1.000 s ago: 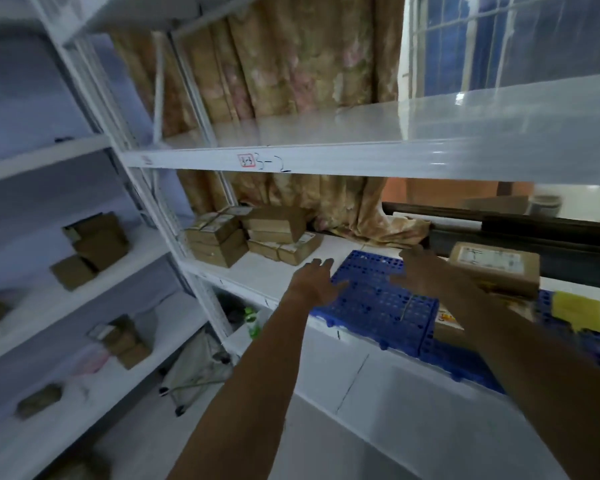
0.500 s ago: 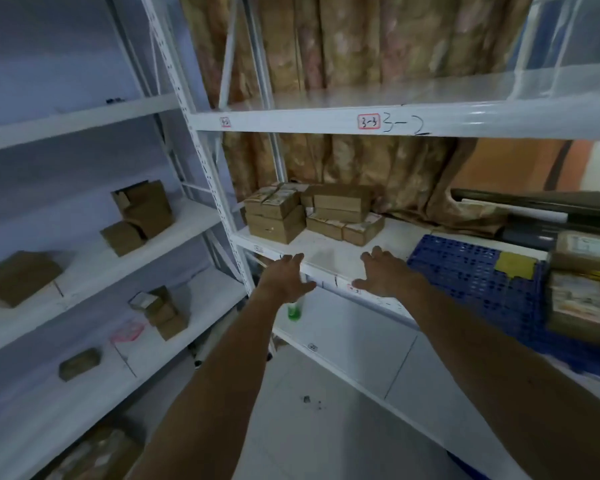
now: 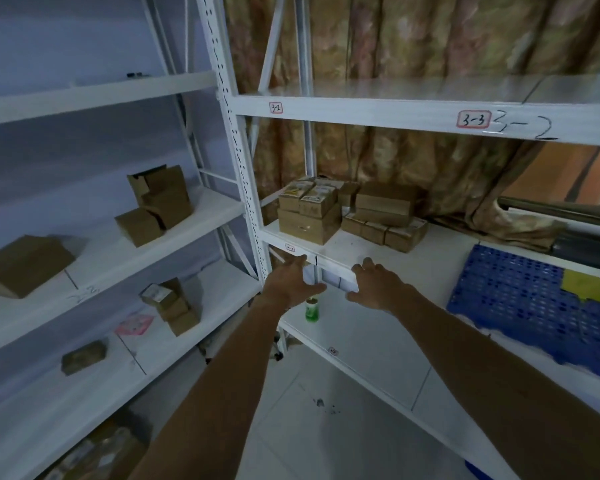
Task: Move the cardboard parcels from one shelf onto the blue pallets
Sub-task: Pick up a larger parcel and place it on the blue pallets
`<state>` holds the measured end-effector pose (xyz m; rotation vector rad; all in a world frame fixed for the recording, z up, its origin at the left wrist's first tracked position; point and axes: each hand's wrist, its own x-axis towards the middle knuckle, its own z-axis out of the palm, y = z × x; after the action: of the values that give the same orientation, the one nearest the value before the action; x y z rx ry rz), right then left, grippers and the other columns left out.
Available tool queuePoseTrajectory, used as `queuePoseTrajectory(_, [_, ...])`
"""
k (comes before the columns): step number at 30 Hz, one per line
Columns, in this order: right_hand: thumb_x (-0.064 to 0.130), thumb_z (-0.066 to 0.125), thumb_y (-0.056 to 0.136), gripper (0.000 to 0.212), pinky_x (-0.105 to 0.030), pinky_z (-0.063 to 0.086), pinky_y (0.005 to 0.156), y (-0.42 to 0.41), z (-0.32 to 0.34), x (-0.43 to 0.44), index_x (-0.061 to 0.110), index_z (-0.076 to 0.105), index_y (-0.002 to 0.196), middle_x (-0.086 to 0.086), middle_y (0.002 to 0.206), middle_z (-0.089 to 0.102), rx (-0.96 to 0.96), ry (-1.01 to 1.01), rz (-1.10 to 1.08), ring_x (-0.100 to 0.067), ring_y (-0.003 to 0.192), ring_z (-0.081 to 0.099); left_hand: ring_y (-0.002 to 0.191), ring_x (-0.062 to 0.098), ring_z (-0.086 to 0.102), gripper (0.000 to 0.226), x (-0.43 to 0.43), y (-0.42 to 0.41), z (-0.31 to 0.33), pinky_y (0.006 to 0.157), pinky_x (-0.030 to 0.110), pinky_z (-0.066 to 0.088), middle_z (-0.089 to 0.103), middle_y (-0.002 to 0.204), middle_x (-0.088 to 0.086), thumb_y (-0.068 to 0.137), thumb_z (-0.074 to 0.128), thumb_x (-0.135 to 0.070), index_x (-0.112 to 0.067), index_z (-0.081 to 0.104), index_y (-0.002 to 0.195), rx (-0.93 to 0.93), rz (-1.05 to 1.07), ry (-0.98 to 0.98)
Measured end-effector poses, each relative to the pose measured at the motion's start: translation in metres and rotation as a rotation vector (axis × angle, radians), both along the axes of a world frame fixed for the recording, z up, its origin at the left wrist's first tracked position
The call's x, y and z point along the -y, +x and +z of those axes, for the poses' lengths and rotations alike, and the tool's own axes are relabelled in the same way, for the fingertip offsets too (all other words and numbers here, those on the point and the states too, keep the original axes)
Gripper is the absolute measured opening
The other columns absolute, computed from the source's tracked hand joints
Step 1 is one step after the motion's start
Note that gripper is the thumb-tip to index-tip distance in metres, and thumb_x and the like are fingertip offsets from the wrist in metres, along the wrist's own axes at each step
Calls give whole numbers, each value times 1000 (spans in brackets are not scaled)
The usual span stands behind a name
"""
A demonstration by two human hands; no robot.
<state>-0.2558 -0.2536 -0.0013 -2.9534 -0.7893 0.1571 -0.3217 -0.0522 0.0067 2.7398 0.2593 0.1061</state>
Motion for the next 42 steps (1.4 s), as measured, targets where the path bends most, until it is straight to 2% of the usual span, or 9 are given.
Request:
queuePoseTrajectory(6, [51, 57, 92, 64, -42, 43, 95, 41, -25, -33, 12, 39, 140, -15, 144, 33, -24, -22, 15, -35, 121, 48, 141, 30, 41, 88, -16, 40, -15, 113, 42, 36, 40, 157, 11, 88, 66, -57, -17, 29, 157, -9, -53, 36])
queuePoseTrajectory(11, [49, 58, 92, 64, -42, 44, 94, 103, -40, -66, 13, 37, 142, -14, 144, 33, -46, 12, -8, -34, 120, 47, 137, 29, 45, 92, -48, 97, -6, 109, 39, 39, 43, 154, 10, 85, 67, -59, -18, 27, 157, -2, -43, 107])
queuePoseTrajectory(20, [43, 48, 94, 52, -39, 49, 90, 211, -18, -75, 17, 46, 139, -10, 138, 49, 45, 108, -37, -29, 119, 54, 124, 37, 55, 97, -49, 231, 34, 98, 41, 49, 54, 142, 16, 79, 78, -49, -20, 27, 156, 57, -343, 176])
queuePoseTrajectory(26, [37, 50, 100, 42, -35, 44, 93, 263, 15, -37, 10, 56, 132, -12, 133, 56, 96, 129, -122, -31, 117, 55, 104, 33, 64, 61, -47, 299, 40, 78, 35, 51, 65, 116, 10, 81, 67, -50, -17, 55, 131, 142, -405, 177])
queuePoseTrajectory(28, [35, 49, 102, 42, -31, 40, 96, 275, 19, -21, 4, 59, 129, -14, 131, 58, 89, 171, -179, -29, 117, 55, 101, 25, 65, 64, -48, 320, 44, 73, 30, 48, 64, 112, 1, 79, 66, -59, -27, 52, 133, 130, -424, 164])
queuePoseTrajectory(31, [37, 48, 102, 43, -31, 40, 96, 290, 24, -4, 3, 62, 126, -18, 126, 61, 78, 140, -210, -30, 116, 55, 111, 24, 61, 94, -46, 344, 51, 87, 37, 53, 61, 129, 1, 74, 71, -65, -27, 34, 151, 108, -484, 129])
queuePoseTrajectory(35, [82, 16, 86, 88, -44, 44, 102, 299, 43, 10, 23, 48, 143, -11, 151, 42, 115, -18, -312, -33, 134, 42, 125, 30, 54, 99, -40, 377, 54, 97, 43, 50, 51, 144, 7, 74, 78, -60, -25, 31, 154, 55, -525, 147])
queuePoseTrajectory(39, [68, 40, 92, 75, -44, 36, 109, 298, 56, 17, 21, 38, 150, -11, 159, 21, 98, -105, -418, -33, 139, 33, 102, 32, 64, 90, -34, 407, 45, 84, 48, 55, 62, 120, 11, 66, 72, -71, -24, 40, 136, 33, -527, 231])
queuePoseTrajectory(42, [72, 43, 89, 82, -46, 35, 108, 306, 58, 19, 23, 29, 154, -10, 158, 23, 133, -202, -474, -32, 138, 34, 112, 36, 61, 103, -36, 432, 35, 91, 54, 52, 59, 129, 13, 56, 67, -80, -25, 37, 138, 31, -540, 244])
